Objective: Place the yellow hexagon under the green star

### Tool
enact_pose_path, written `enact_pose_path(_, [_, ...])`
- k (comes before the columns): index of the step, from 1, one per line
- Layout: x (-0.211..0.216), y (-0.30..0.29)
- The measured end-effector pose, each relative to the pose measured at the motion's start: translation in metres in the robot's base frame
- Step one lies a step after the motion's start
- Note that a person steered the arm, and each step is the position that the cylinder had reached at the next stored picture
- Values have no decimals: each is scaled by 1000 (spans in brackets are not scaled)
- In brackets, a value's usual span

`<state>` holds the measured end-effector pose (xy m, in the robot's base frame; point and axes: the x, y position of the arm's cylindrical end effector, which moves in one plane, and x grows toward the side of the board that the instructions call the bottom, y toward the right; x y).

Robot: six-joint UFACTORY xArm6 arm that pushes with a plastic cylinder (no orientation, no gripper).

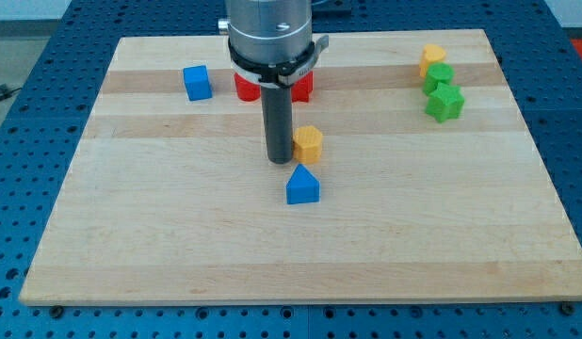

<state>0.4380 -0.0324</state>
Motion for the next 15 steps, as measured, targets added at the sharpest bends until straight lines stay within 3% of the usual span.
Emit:
enact_pose_path(4, [-13,122])
enact_pose_path(6, [-27,70])
enact_pose_path(11, [-15,163])
enact_pose_path(13, [-28,98])
enact_pose_path(15, [-61,114])
